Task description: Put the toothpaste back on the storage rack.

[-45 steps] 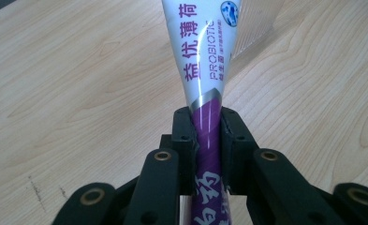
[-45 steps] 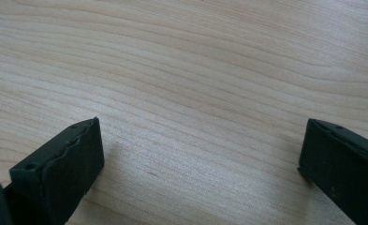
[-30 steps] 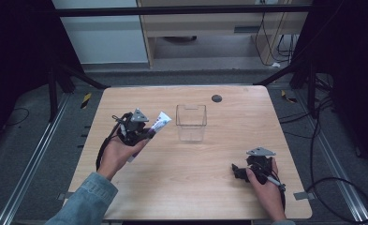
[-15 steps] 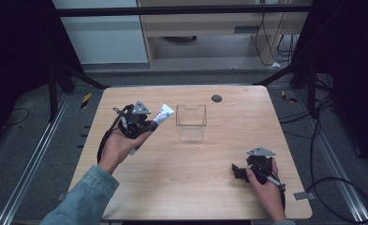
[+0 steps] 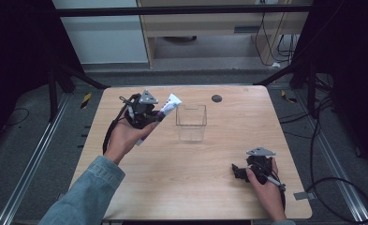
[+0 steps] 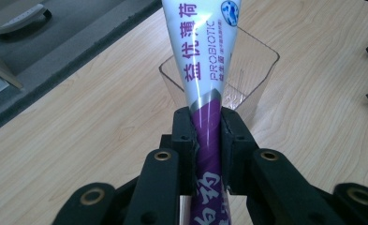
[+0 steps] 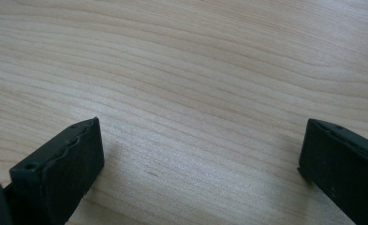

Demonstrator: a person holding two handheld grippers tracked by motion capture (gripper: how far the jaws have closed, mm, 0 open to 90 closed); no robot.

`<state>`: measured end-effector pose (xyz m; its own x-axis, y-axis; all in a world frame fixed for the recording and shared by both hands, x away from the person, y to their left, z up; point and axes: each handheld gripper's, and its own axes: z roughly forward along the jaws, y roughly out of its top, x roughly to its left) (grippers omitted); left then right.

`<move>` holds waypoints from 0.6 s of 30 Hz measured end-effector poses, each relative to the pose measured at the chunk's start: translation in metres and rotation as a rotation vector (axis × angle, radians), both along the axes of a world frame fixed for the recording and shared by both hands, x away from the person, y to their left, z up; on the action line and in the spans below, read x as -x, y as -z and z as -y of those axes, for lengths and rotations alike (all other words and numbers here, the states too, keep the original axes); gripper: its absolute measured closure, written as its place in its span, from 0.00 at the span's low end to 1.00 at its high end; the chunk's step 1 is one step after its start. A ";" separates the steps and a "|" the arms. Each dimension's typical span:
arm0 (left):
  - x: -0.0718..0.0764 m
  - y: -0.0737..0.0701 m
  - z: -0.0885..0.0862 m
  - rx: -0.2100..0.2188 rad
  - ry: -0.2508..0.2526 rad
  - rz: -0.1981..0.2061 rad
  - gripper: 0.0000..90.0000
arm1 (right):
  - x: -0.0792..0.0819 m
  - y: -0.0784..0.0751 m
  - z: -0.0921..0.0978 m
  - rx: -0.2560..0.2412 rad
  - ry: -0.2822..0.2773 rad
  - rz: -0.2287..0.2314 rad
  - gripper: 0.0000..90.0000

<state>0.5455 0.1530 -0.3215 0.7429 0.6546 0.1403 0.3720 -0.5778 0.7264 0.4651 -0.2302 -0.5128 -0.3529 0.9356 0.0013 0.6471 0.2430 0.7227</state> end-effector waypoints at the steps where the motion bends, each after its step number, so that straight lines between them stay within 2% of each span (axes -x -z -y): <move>1: -0.001 -0.001 0.002 -0.002 0.003 0.002 0.86 | 0.000 0.000 0.000 0.001 0.001 0.000 0.00; 18: -0.011 -0.018 0.020 -0.023 0.025 0.011 0.86 | 0.000 0.000 0.000 0.001 0.000 0.000 0.00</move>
<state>0.5569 0.1326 -0.3036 0.7570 0.6327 0.1634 0.3493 -0.6031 0.7171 0.4652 -0.2302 -0.5128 -0.3525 0.9358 0.0007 0.6470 0.2432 0.7227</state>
